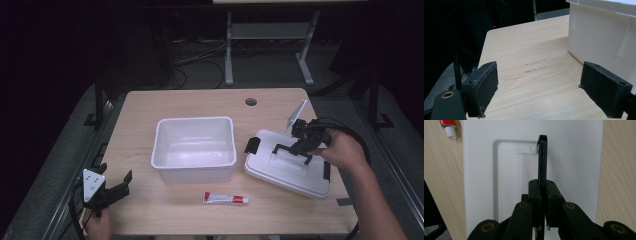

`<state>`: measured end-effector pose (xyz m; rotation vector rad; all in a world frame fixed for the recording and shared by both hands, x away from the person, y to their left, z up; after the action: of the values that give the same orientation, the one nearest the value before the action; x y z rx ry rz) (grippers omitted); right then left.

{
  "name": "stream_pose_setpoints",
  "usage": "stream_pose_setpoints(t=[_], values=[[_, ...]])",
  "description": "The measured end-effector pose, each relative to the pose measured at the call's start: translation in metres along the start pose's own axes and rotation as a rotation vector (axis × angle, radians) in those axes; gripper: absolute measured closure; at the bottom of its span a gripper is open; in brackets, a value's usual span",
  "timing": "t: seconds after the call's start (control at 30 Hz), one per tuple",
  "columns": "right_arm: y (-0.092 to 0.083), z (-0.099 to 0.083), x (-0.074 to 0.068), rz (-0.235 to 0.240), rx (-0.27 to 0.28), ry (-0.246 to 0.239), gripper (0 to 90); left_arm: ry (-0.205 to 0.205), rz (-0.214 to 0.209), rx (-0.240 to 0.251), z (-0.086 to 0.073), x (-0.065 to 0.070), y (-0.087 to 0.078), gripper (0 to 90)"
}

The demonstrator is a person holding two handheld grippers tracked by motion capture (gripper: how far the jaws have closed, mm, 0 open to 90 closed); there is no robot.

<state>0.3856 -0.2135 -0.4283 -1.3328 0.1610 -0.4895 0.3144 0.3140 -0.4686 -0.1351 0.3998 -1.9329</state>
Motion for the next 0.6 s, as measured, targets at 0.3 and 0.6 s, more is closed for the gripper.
stream_pose_setpoints(t=[0.3, 0.6], values=[[0.024, -0.003, -0.002, 0.017, -0.018, 0.024, 84.2, -0.009, 0.001, 0.001, 0.0, -0.002, -0.001, 13.8], [0.046, 0.0, -0.007, 0.035, -0.033, 0.021, 84.1, -0.013, 0.005, -0.001, -0.001, -0.005, -0.001, 13.8]])
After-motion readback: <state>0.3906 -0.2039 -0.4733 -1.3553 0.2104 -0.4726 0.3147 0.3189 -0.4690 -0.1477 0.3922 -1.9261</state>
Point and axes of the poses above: each handheld gripper's, and its own axes: y roughly forward along the jaws, z roughly out of its top, x roughly to its right, the point moved 9 cm from there along y, roughly forward along the jaws, and after that the axes turned 9 degrees about -z, right-handed, at the moved point
